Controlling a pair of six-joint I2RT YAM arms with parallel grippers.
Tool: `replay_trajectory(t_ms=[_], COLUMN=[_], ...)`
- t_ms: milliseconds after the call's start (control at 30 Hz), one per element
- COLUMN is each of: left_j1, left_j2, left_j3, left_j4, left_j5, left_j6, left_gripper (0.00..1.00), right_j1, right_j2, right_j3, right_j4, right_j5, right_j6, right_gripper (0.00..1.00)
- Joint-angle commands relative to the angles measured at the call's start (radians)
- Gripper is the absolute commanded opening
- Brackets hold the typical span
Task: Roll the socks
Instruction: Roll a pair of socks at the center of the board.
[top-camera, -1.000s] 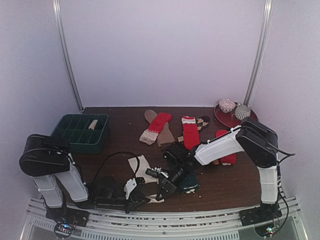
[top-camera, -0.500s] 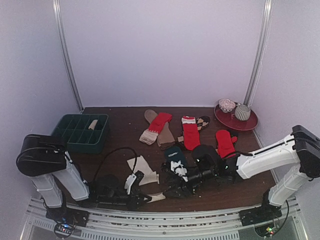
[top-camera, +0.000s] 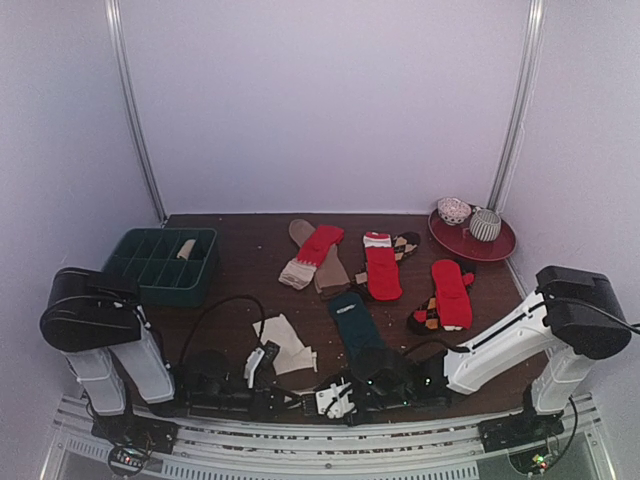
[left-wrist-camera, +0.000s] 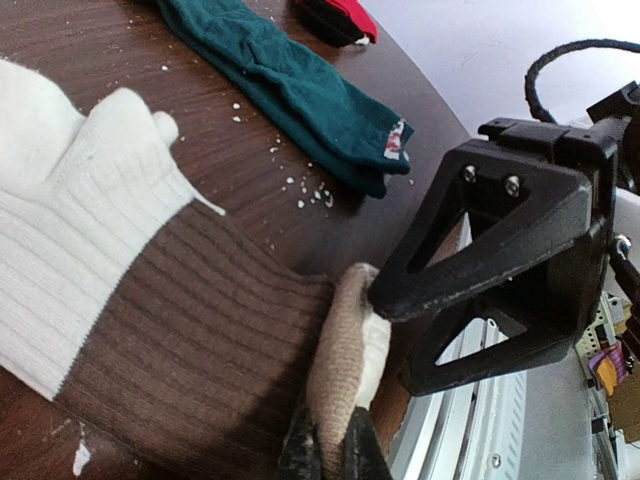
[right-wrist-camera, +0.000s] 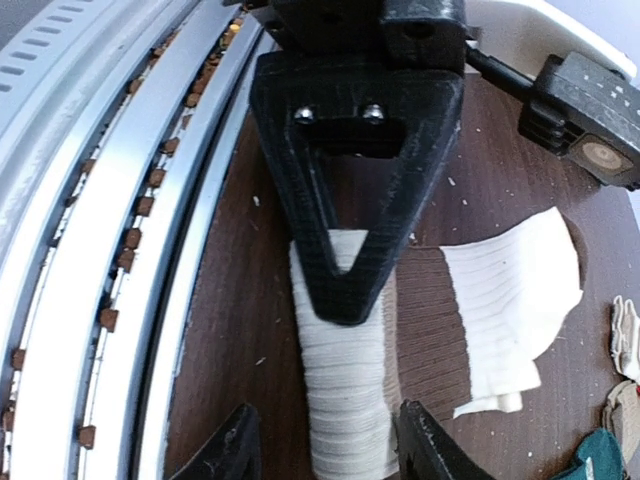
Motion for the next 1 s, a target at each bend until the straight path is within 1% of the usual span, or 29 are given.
replay_trajectory(t_ms=[0,100,233,333,400,467,500,533,567,600,633,667,733,800,900,967], left_j1=[-0.002,-0.002,-0.002,-0.002,-0.002,-0.002,-0.002,-0.002,-0.002,-0.002,-0.002,-0.003,-0.003,-0.005,-0.007,-0.015], left_j2=[0.090,0.112,0.123,0.124,0.126,0.120,0.110,0.093,0.070,0.037,-0.003,-0.048,-0.148,-0.264,-0.450,-0.545], left_j3=[-0.080,-0.088,-0.106,-0.106,-0.098,-0.097,-0.101,-0.110,-0.114,-0.112,-0.106,-0.097,-0.078,-0.068,-0.070,-0.090], left_j4=[-0.271,-0.233,-0.191,-0.182,-0.183,-0.168,-0.157,-0.148,-0.154,-0.193,-0.249,-0.313,-0.449,-0.571,-0.713,-0.736], left_j5=[0.047,0.059,0.065,0.069,0.078,0.089,0.088,0.084,0.080,0.072,0.056,0.036,-0.015,-0.077,-0.191,-0.244], left_j6=[-0.048,-0.049,-0.056,-0.056,-0.048,-0.033,-0.031,-0.023,-0.005,0.016,0.040,0.064,0.113,0.154,0.195,0.198], left_gripper=[0.00,0.00,0.00,0.00,0.00,0.00,0.00,0.05,0.17,0.30,0.41,0.47,0.54,0.59,0.62,0.62], right_j1=[0.002,0.003,0.003,0.002,0.003,-0.001,-0.006,-0.011,-0.015,-0.019,-0.023,-0.031,-0.043,-0.058,-0.096,-0.120], right_j2=[0.034,0.065,0.107,0.121,0.130,0.134,0.139,0.142,0.145,0.149,0.155,0.164,0.181,0.200,0.259,0.311], right_j3=[0.013,0.019,0.047,0.046,0.053,0.078,0.100,0.124,0.149,0.172,0.195,0.222,0.262,0.293,0.373,0.446], right_j4=[0.080,0.096,0.040,0.045,0.044,0.005,-0.040,-0.092,-0.155,-0.226,-0.283,-0.341,-0.419,-0.480,-0.599,-0.720], right_j5=[0.098,0.095,0.076,0.061,0.050,0.022,-0.005,-0.038,-0.068,-0.113,-0.158,-0.205,-0.281,-0.339,-0.406,-0.449], right_j6=[-0.050,-0.056,-0.045,-0.017,0.007,0.047,0.069,0.083,0.098,0.115,0.130,0.141,0.173,0.206,0.254,0.281], right_gripper=[0.47,0.46,0.41,0.35,0.28,0.21,0.19,0.19,0.18,0.17,0.18,0.17,0.17,0.17,0.17,0.17])
